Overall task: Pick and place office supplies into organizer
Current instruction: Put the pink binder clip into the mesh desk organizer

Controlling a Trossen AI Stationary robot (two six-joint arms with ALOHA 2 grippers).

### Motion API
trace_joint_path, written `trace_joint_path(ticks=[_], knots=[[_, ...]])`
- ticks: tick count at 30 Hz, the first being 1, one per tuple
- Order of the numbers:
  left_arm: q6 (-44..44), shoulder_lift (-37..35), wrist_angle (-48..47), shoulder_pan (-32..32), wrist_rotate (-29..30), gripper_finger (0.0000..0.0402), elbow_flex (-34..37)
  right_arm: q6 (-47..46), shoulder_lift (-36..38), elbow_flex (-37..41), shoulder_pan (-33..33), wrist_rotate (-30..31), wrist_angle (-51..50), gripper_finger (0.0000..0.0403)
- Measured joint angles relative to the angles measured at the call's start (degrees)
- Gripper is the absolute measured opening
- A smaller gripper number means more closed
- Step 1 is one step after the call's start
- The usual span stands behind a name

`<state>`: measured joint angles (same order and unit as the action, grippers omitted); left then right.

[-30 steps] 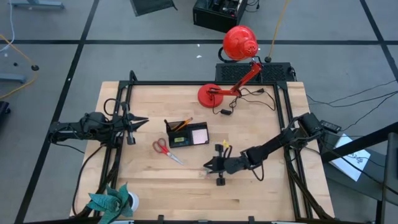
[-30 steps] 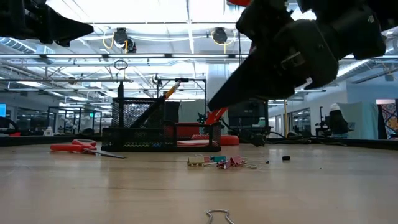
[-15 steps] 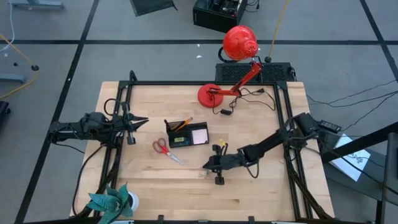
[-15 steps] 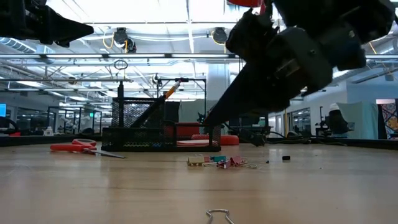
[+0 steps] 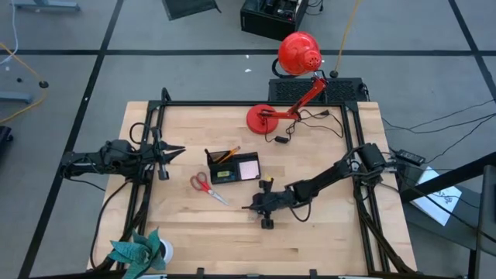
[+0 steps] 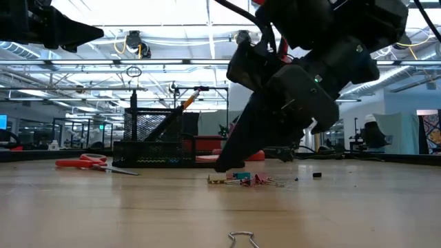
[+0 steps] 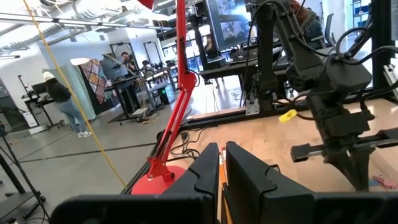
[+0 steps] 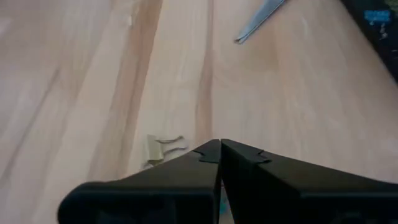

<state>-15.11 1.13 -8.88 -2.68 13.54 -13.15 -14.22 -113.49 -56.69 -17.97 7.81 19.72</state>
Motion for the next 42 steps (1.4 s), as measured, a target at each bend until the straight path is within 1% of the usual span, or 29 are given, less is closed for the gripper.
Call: trace_joint_path(ticks=[2, 4, 11, 16, 22, 25, 30, 32, 34, 37, 40, 42], knots=[[-0.02, 0.00, 0.00, 0.00, 0.00, 0.0035, 0.00, -1.00, 0.02, -0.02, 0.37, 0.55, -1.04, 0.0000], [-0.07, -0.02, 0.00, 0.02, 0.00, 0.0035, 0.00, -1.81, 0.02, -0.03, 0.80, 2.61, -2.03, 0.0000], [0.11, 0.00, 0.01, 0.00, -0.02, 0.0035, 0.00, -4.06, 0.20, -0.15, 1.85, 4.42, -6.94, 0.0000], [0.20, 0.00, 0.00, 0.00, -0.02, 0.0035, 0.00, -5.78, 0.15, -0.08, 2.23, 4.41, -12.96, 0.0000], [0.20, -0.01, 0.00, 0.00, -0.02, 0.0035, 0.00, -11.23, 0.26, -0.15, 2.07, 4.40, -22.22, 0.0000], [0.21, -0.01, 0.00, 0.01, -0.02, 0.0035, 0.00, -13.09, 0.31, -0.19, 1.28, 4.32, -23.99, 0.0000], [0.31, 0.00, -0.11, 0.00, -0.02, 0.0035, 0.00, -15.37, 1.25, -0.08, -0.66, 1.33, -25.56, 0.0000], [0.31, -0.01, -0.42, 0.01, -0.04, 0.0035, 0.00, -16.51, 2.38, 0.02, -1.88, 0.93, -27.89, 0.0000], [0.33, -0.01, -0.41, 0.01, -0.04, 0.0035, 0.01, -18.45, 3.45, 0.07, -3.02, 2.08, -30.80, 0.0000], [0.44, -0.02, -0.38, 0.02, -0.04, 0.0035, 0.00, -22.24, 4.84, 0.14, -4.48, 5.53, -36.46, 0.0000], [0.46, -0.02, -0.37, 0.00, -0.07, 0.0035, 0.00, -26.35, 5.57, 0.12, -5.44, 5.61, -40.60, 0.0000], [0.72, 0.00, -0.39, 0.02, -0.08, 0.0035, 0.00, -28.50, 5.64, 0.27, -6.34, 5.92, -41.50, 0.0000]])
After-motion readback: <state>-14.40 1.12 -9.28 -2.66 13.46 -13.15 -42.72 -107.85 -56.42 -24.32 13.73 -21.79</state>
